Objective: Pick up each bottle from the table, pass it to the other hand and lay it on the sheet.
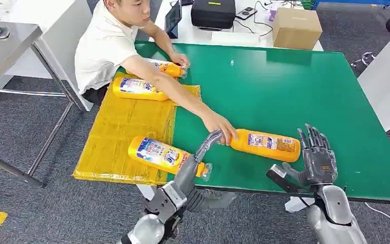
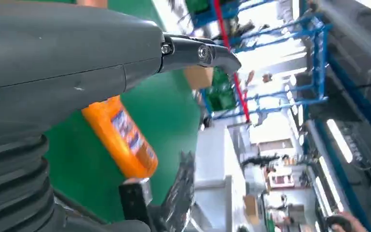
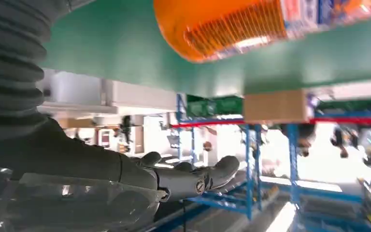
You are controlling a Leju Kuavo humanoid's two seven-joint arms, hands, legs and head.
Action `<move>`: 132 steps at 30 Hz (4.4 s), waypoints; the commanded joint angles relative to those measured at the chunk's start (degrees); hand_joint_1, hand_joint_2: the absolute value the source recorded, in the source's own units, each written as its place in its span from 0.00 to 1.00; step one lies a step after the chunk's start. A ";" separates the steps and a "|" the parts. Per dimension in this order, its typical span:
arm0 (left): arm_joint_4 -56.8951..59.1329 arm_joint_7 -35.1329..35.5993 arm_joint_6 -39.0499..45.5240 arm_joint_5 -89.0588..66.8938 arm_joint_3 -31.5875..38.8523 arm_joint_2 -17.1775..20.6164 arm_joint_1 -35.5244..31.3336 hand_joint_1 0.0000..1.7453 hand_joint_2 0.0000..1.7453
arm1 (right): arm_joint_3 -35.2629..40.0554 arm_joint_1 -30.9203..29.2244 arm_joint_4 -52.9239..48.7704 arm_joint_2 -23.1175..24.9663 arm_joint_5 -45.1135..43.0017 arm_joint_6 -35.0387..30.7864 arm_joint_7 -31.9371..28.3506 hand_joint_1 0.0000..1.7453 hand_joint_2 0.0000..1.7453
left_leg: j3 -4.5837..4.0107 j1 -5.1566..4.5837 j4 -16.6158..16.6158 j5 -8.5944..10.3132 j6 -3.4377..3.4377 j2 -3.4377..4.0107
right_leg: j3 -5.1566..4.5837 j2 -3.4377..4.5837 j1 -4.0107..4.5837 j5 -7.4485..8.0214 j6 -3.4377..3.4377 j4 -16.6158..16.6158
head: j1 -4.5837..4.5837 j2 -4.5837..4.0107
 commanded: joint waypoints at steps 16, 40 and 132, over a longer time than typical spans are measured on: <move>-0.17 0.82 -0.10 -2.43 -2.83 2.39 -1.28 0.00 1.00 | 9.94 -11.74 19.87 1.20 5.01 2.83 3.65 0.00 1.00 | 0.24 0.07 -0.07 -0.07 -0.10 0.29 | 0.17 0.31 0.04 0.04 -0.14 -0.10 | 0.00 0.00; 1.13 2.03 -0.52 -1.32 -3.59 1.63 -3.31 0.00 1.00 | 9.64 -18.43 38.29 5.40 -1.07 14.58 6.13 0.00 1.00 | 0.69 0.08 -0.05 -0.05 -0.04 0.34 | 0.50 0.30 0.04 0.01 -0.07 -0.11 | 0.02 0.00; 2.05 2.35 0.99 32.81 13.15 -0.38 1.05 1.00 1.00 | 29.13 -0.73 -3.71 16.35 -46.27 24.36 -12.90 0.00 0.00 | 0.33 0.43 -0.03 -0.22 0.00 0.30 | 0.39 0.34 0.35 0.01 0.01 -0.36 | 0.02 0.00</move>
